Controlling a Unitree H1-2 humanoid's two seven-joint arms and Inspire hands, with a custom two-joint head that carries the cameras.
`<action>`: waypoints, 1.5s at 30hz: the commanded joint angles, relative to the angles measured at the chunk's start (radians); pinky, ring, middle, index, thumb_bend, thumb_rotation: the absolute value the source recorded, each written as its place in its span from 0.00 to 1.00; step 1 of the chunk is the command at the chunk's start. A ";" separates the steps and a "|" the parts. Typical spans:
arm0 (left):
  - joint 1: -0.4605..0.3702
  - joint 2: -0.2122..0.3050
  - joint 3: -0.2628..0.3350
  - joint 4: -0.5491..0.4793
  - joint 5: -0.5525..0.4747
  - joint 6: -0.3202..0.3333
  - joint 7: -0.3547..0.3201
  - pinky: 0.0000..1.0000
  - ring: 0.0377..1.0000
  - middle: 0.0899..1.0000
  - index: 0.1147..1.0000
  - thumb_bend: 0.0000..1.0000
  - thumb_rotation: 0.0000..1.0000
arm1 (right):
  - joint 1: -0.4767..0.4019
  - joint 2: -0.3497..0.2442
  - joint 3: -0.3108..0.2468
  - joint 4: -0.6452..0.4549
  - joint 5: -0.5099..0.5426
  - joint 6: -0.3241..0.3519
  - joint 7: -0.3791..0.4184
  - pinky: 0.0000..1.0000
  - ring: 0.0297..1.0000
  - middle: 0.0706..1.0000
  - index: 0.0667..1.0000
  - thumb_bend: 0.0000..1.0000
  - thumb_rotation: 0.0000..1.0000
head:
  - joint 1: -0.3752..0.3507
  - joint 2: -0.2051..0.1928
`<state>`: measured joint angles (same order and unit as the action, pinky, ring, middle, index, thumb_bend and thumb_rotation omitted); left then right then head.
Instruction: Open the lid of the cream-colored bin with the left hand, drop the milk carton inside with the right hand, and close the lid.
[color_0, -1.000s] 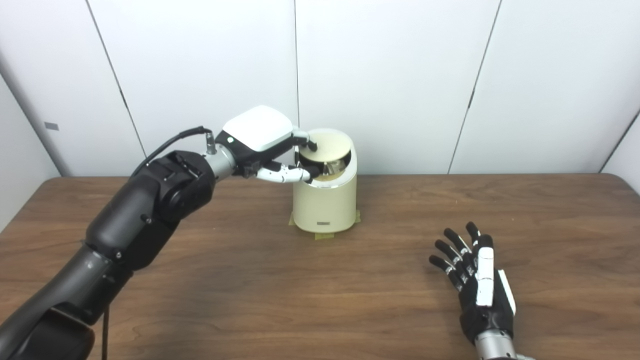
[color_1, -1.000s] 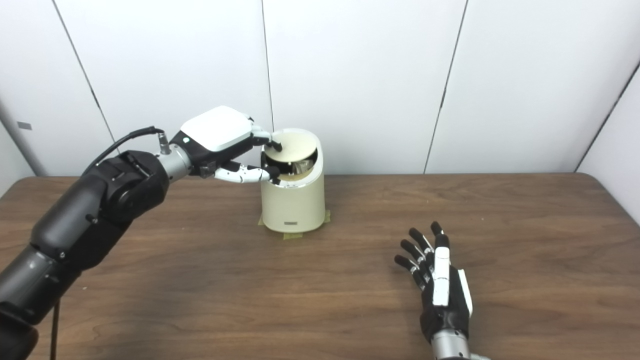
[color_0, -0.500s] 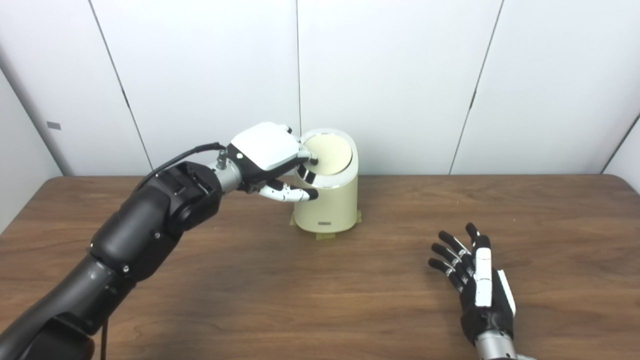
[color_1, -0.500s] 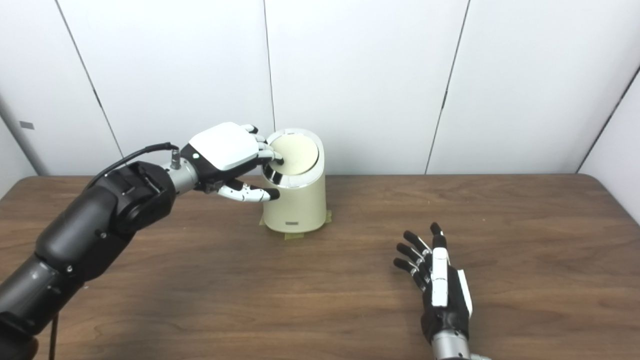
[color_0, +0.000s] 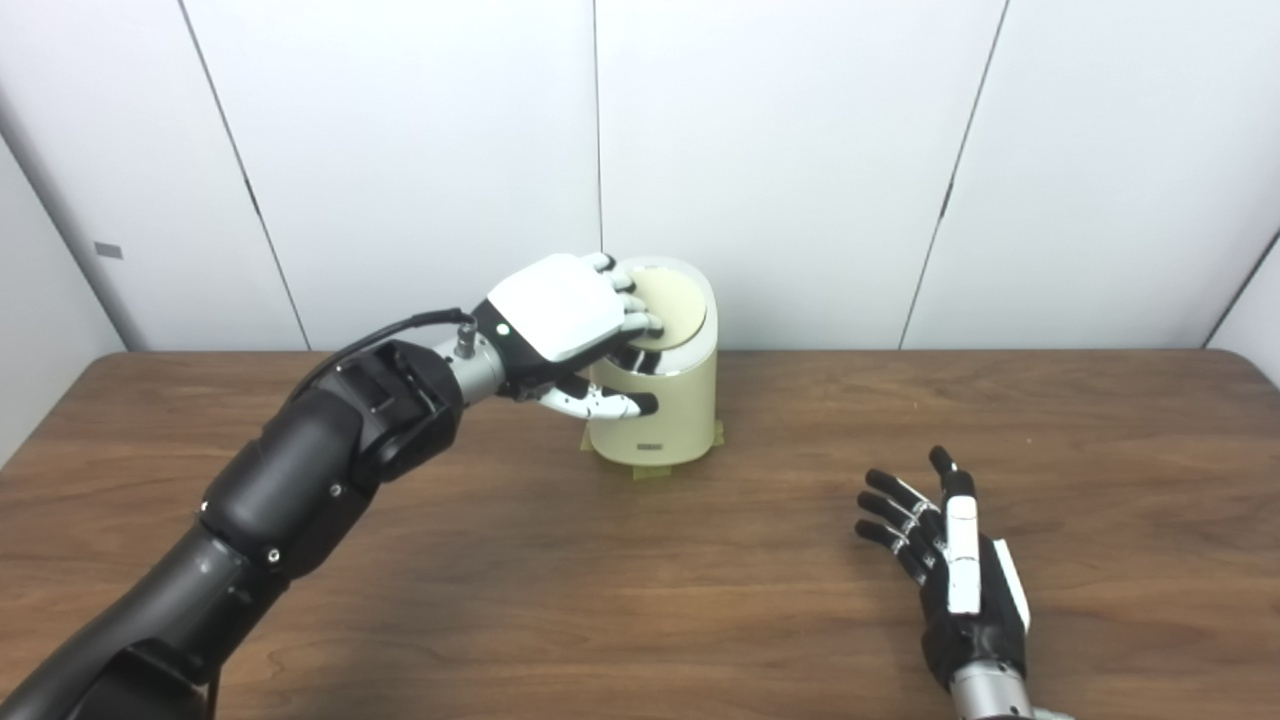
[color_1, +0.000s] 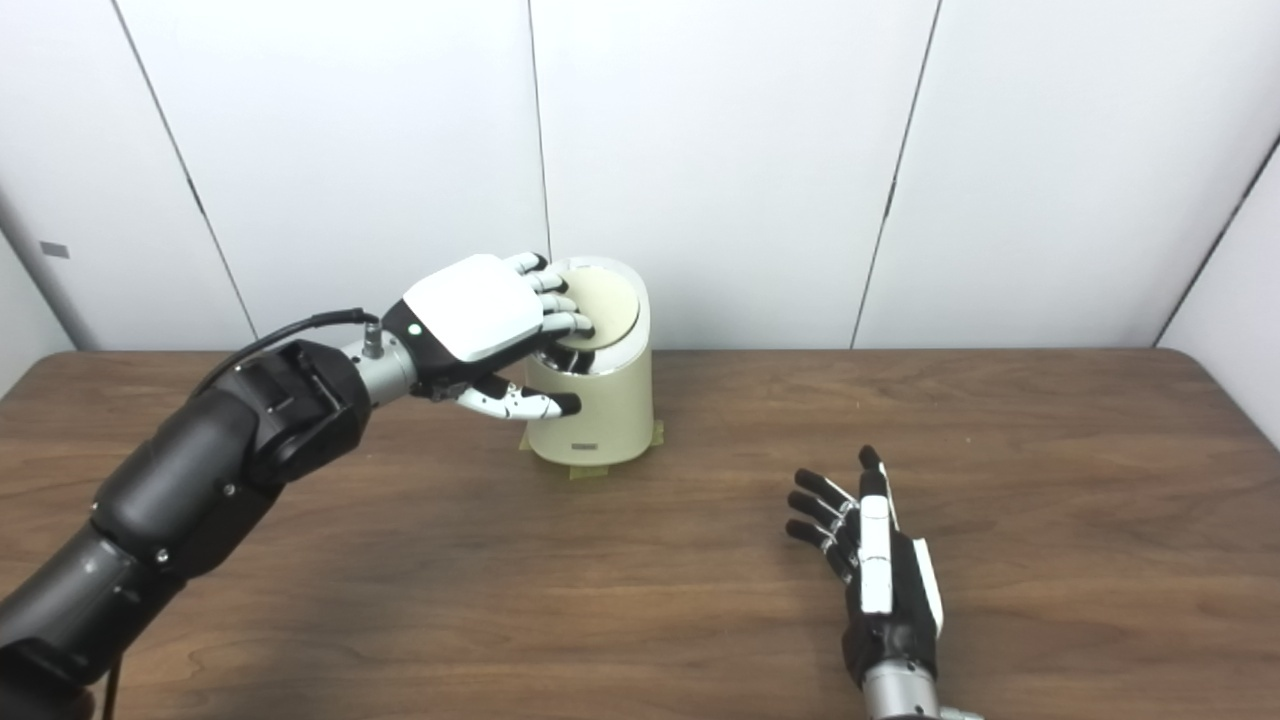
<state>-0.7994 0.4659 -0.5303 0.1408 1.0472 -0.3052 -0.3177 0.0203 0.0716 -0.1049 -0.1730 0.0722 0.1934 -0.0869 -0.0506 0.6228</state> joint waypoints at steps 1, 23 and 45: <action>-0.037 -0.001 0.012 -0.016 0.009 -0.012 0.036 0.97 0.93 0.86 0.83 0.43 1.00 | -0.004 0.006 0.000 0.007 -0.004 0.004 -0.012 0.68 0.74 0.73 1.00 0.46 1.00 | 0.000 0.002; -0.022 -0.019 0.039 -0.022 -0.002 0.010 -0.092 0.96 0.89 0.83 0.82 0.44 1.00 | -0.010 -0.004 -0.002 0.018 -0.030 -0.026 -0.021 0.63 0.70 0.69 0.99 0.44 1.00 | -0.001 0.011; -0.006 -0.041 0.038 0.009 -0.147 0.070 -0.208 0.90 0.84 0.83 0.95 0.46 1.00 | -0.021 0.001 -0.021 0.035 -0.022 -0.070 -0.034 0.59 0.62 0.67 0.98 0.46 0.97 | 0.001 0.019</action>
<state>-0.7877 0.4158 -0.4786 0.1469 0.8994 -0.2486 -0.4776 0.0130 0.0650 -0.1163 -0.1424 0.0386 0.1276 -0.1086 -0.0491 0.6412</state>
